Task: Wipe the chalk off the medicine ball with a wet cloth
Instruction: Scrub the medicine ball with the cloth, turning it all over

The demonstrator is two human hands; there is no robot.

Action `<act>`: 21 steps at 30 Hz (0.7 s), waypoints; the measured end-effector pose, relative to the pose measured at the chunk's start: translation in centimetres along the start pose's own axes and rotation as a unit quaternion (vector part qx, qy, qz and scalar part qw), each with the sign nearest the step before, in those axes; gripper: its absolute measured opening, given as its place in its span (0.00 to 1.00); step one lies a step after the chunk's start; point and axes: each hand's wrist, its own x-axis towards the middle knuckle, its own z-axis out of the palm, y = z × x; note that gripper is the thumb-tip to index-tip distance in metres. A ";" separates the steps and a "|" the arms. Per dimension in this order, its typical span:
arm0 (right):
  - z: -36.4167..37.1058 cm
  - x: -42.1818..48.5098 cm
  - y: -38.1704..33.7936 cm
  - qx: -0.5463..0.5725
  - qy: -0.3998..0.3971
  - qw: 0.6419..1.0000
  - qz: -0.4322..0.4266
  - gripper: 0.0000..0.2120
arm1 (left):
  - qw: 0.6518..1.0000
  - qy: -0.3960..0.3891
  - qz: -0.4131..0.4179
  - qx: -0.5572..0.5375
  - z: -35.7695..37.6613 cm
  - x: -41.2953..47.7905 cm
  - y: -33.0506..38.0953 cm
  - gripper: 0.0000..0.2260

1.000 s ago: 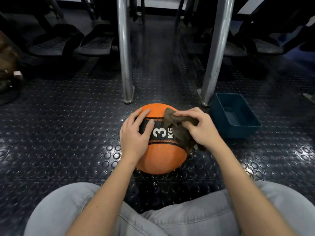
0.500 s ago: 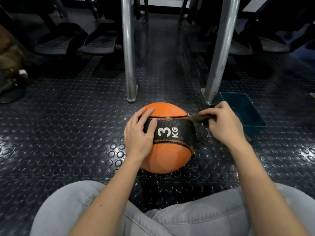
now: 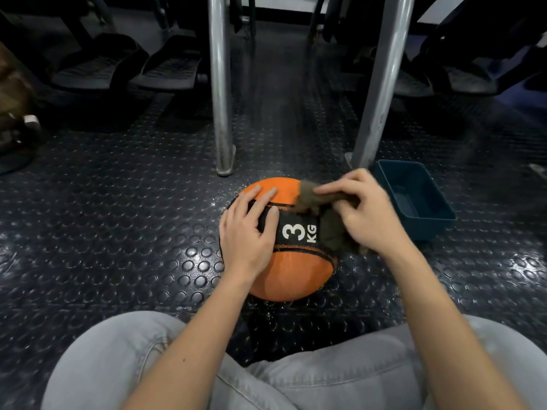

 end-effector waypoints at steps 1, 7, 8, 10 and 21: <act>0.4 -0.1 -0.6 0.033 -0.055 0.997 -0.039 0.22 | 1.000 0.000 0.005 0.002 0.0 0.0 -0.1 0.23; 0.1 -0.1 2.3 -0.197 0.046 0.978 0.054 0.18 | 0.999 -0.004 -0.022 -0.026 -0.3 0.3 0.1 0.24; -0.2 0.0 1.9 -0.176 0.084 0.979 0.062 0.18 | 0.999 0.001 -0.025 -0.032 -0.4 0.4 0.0 0.24; 0.0 0.2 0.0 -0.070 0.116 0.991 -0.004 0.18 | 0.999 0.005 -0.033 -0.040 -0.5 0.4 -0.1 0.24; 0.6 0.1 -0.1 -0.068 0.123 0.990 0.022 0.18 | 0.992 -0.042 -0.073 -0.098 -1.2 1.6 -0.3 0.11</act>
